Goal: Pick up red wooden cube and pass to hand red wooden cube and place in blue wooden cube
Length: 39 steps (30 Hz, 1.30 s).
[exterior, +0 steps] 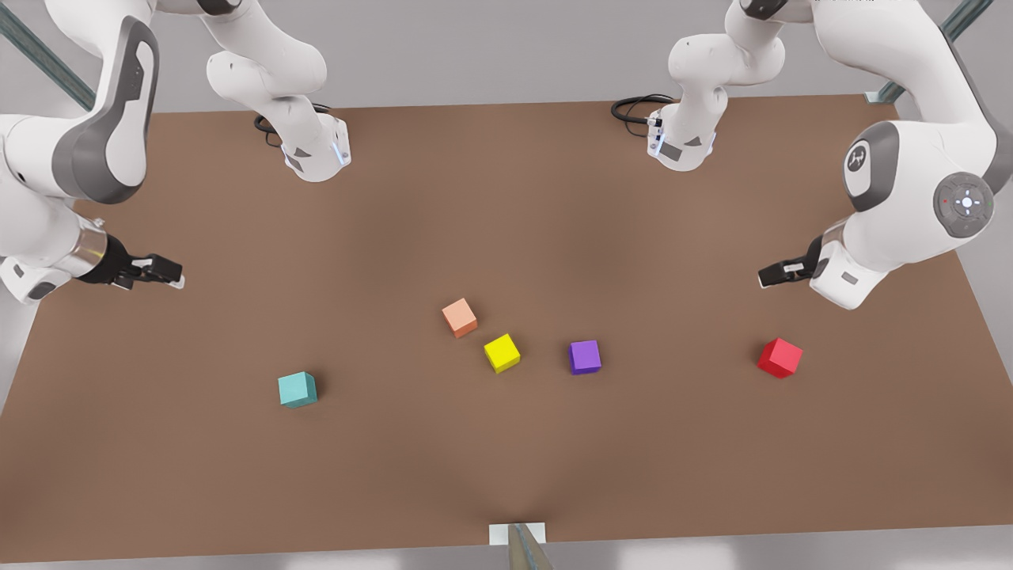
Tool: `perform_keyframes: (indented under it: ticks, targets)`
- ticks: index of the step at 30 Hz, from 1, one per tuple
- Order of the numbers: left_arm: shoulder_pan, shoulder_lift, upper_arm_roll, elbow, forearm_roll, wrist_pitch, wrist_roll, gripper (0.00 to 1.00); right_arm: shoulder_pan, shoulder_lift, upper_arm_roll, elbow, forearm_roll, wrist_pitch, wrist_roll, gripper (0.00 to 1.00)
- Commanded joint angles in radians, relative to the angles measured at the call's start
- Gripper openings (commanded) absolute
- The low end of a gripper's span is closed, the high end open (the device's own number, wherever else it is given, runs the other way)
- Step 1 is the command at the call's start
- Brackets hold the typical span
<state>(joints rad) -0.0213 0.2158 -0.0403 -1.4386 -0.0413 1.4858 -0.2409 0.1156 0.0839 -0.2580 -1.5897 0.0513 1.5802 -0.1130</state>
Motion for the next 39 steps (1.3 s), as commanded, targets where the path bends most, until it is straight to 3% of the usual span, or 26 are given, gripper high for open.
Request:
perform_keyframes:
  ticks: [1, 3, 5, 7, 9, 18, 39]
  targets:
    - [0.003, 0.026, 0.000, 0.003, 0.003, 0.002, -0.052, 1.00, 0.007, 0.002, -0.001, 0.001, 0.001, 0.015, 0.128, 1.00]
    - [0.000, 0.082, -0.001, 0.044, 0.003, 0.030, -0.061, 1.00, 0.009, 0.005, -0.001, 0.007, 0.001, 0.012, 0.130, 1.00]
    - [0.035, 0.375, 0.048, 0.330, 0.003, 0.086, -0.202, 1.00, 0.012, 0.007, -0.001, 0.007, 0.001, 0.012, 0.128, 1.00]
    - [0.139, 0.476, 0.050, 0.316, -0.064, 0.278, -0.205, 1.00, 0.018, 0.011, -0.001, 0.007, 0.001, 0.012, 0.127, 1.00]
    - [0.129, 0.473, 0.085, 0.204, -0.071, 0.447, -0.259, 1.00, 0.026, 0.013, -0.001, 0.007, -0.001, 0.011, 0.125, 1.00]
    - [0.121, 0.430, 0.169, -0.115, -0.075, 0.663, -0.474, 1.00, 0.041, 0.019, -0.001, 0.007, -0.002, 0.007, 0.127, 1.00]
    - [0.121, 0.490, 0.169, -0.238, -0.117, 0.763, -0.471, 1.00, 0.041, 0.020, -0.001, 0.002, -0.002, -0.013, 0.113, 1.00]
